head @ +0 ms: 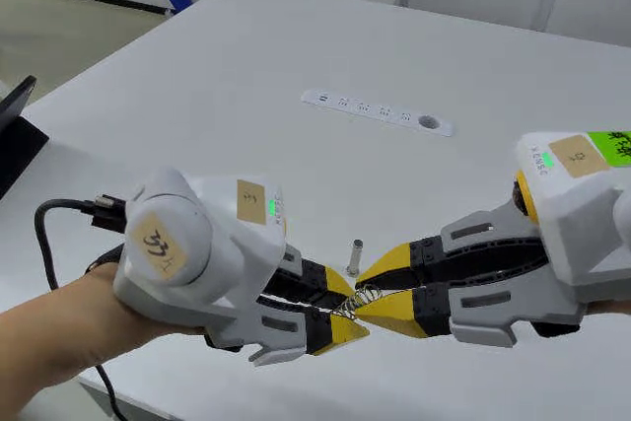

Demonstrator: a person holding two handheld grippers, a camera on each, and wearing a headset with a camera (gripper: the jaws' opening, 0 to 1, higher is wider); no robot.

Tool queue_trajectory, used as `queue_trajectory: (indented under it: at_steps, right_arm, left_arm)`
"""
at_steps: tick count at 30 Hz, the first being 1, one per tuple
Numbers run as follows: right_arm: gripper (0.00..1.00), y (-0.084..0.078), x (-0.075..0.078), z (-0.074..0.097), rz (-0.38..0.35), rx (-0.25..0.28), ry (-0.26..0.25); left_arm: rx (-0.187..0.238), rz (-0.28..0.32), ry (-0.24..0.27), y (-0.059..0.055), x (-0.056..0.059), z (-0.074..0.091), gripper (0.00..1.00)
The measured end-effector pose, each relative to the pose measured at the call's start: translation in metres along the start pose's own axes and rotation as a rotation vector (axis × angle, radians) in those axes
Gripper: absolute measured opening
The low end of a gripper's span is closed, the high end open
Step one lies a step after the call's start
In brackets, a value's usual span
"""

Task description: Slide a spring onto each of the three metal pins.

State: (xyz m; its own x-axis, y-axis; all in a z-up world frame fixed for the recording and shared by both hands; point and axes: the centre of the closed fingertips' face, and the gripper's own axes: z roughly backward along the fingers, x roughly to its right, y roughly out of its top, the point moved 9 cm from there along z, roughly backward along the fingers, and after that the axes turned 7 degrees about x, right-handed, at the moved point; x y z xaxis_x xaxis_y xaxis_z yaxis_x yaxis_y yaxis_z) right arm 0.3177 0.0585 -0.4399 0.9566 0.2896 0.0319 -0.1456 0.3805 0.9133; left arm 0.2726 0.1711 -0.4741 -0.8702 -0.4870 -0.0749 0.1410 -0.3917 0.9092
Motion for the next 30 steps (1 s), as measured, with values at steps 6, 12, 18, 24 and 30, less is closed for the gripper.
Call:
queue_trajectory:
  at_steps: [6, 12, 18, 24, 30]
  right_arm:
    - [0.1, 0.003, 0.003, -0.007, -0.038, 0.017, -0.027]
    - [0.1, 0.003, 0.008, -0.01, -0.048, 0.013, -0.043]
    - [0.1, 0.009, 0.018, -0.006, -0.042, 0.015, -0.079]
    - [0.1, 0.009, 0.037, 0.004, -0.037, 0.015, -0.138]
    - [0.1, 0.006, 0.051, 0.01, -0.03, -0.019, -0.222]
  left_arm:
    - [0.023, 0.027, 0.012, -0.005, -0.005, 0.001, 0.1]
    - [0.043, 0.053, 0.032, -0.009, -0.009, 0.003, 0.11]
    - [-0.002, 0.057, 0.101, -0.019, -0.017, 0.007, 0.3]
    - [-0.023, 0.086, 0.148, -0.028, -0.022, 0.017, 0.41]
    - [0.034, 0.146, 0.198, -0.029, -0.029, 0.03, 0.42]
